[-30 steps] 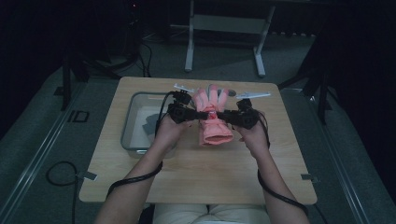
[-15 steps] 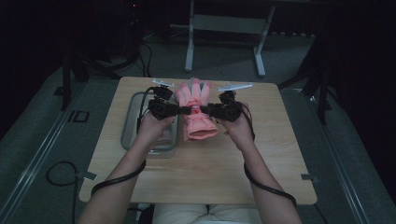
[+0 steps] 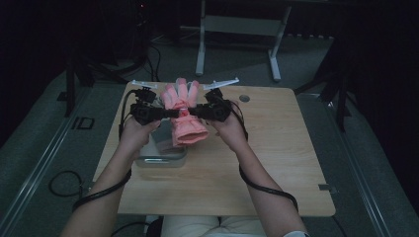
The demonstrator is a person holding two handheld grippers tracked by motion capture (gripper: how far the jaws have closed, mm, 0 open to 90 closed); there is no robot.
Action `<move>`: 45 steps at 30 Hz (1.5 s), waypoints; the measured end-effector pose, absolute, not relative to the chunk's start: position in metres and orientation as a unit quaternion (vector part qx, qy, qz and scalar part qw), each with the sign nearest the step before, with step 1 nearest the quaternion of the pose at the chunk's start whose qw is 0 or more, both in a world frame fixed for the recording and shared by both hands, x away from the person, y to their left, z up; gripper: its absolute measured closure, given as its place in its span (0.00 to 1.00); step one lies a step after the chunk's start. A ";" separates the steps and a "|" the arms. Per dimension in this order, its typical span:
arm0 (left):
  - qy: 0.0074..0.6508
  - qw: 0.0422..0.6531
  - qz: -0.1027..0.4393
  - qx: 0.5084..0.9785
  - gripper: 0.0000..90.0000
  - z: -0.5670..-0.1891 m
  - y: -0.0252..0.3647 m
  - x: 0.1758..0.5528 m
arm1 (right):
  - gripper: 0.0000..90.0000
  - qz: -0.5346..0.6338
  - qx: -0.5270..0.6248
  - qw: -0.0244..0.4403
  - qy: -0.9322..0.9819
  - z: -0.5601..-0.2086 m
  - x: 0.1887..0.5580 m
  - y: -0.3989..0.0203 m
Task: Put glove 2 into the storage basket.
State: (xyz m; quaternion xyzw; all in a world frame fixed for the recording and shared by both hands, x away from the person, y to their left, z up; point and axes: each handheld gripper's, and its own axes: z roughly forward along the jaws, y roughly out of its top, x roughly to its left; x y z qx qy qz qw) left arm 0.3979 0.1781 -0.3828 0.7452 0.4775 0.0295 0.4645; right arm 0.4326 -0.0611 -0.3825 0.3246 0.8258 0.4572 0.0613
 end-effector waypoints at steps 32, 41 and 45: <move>0.549 0.435 0.025 0.713 0.83 -0.437 0.240 0.410 | 0.80 0.398 0.309 0.021 0.864 -0.425 0.468 0.025; 0.571 0.406 0.001 0.713 0.82 -0.471 0.233 0.425 | 0.80 0.367 0.337 0.005 0.867 -0.461 0.479 0.024; 0.582 0.389 -0.004 0.714 0.81 -0.481 0.233 0.429 | 0.80 0.354 0.345 -0.004 0.869 -0.474 0.482 0.027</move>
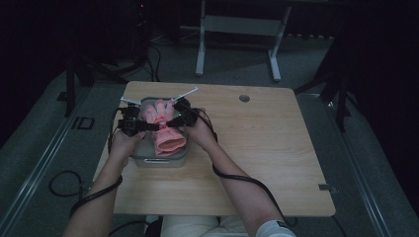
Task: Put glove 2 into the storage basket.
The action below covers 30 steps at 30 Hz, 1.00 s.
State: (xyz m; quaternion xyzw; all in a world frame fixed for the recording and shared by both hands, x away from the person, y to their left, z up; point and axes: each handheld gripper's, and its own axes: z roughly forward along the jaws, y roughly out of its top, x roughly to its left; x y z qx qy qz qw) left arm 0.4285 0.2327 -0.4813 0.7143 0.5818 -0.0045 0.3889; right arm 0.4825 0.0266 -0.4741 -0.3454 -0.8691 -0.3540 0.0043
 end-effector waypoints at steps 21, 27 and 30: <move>0.598 0.288 0.112 0.740 0.47 -0.483 0.216 0.442 | 0.64 -0.320 -0.365 -0.014 -0.874 -0.484 0.500 0.037; 0.598 0.291 0.114 0.738 0.44 -0.485 0.220 0.440 | 0.61 -0.323 -0.365 -0.008 -0.873 -0.485 0.502 0.033; 0.591 0.279 0.136 0.744 0.44 -0.486 0.215 0.438 | 0.60 -0.319 -0.366 -0.015 -0.874 -0.485 0.503 0.031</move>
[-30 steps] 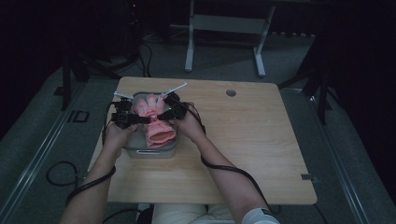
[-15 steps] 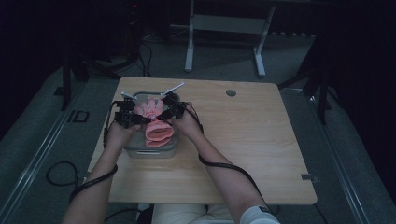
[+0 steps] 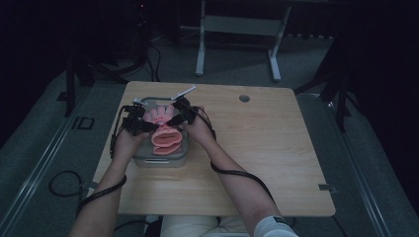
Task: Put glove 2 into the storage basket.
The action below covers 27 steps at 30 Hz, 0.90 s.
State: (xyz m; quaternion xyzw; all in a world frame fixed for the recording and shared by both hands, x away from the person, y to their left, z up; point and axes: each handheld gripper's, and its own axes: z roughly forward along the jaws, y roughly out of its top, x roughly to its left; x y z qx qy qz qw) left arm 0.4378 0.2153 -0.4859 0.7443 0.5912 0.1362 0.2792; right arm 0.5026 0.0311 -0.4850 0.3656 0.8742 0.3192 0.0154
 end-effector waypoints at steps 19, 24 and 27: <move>0.583 0.297 0.164 0.738 0.46 -0.465 0.213 0.434 | 0.62 0.356 0.364 -0.007 0.860 -0.466 0.502 0.027; 0.582 0.321 0.156 0.730 0.42 -0.457 0.218 0.434 | 0.60 0.376 0.352 -0.014 0.857 -0.453 0.496 0.025; 0.579 0.325 0.157 0.731 0.42 -0.453 0.217 0.432 | 0.58 0.388 0.345 -0.013 0.855 -0.445 0.492 0.024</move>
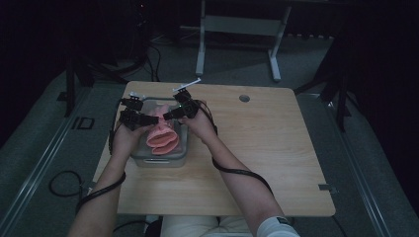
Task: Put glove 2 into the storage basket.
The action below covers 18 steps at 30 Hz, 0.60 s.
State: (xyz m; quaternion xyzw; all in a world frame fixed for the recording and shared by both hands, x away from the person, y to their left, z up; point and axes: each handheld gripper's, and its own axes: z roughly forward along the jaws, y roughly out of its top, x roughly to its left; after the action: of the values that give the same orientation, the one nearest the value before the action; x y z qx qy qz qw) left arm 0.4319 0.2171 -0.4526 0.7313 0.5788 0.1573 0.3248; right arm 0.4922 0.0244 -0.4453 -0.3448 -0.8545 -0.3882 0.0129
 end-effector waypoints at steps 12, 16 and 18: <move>0.536 0.364 0.166 0.744 0.18 -0.428 0.195 0.417 | 0.53 -0.414 -0.331 -0.006 -0.848 -0.423 0.484 0.000; 0.522 0.366 0.167 0.752 0.08 -0.425 0.183 0.414 | 0.49 -0.421 -0.328 -0.009 -0.846 -0.420 0.481 -0.014; 0.515 0.372 0.172 0.753 0.03 -0.423 0.177 0.412 | 0.48 -0.424 -0.329 -0.012 -0.844 -0.420 0.481 -0.022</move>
State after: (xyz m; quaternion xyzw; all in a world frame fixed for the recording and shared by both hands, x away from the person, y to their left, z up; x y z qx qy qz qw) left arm 0.4119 0.1773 -0.4232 0.7533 0.5146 0.1719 0.3717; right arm 0.4806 -0.0221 -0.4197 -0.3293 -0.8435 -0.4241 -0.0118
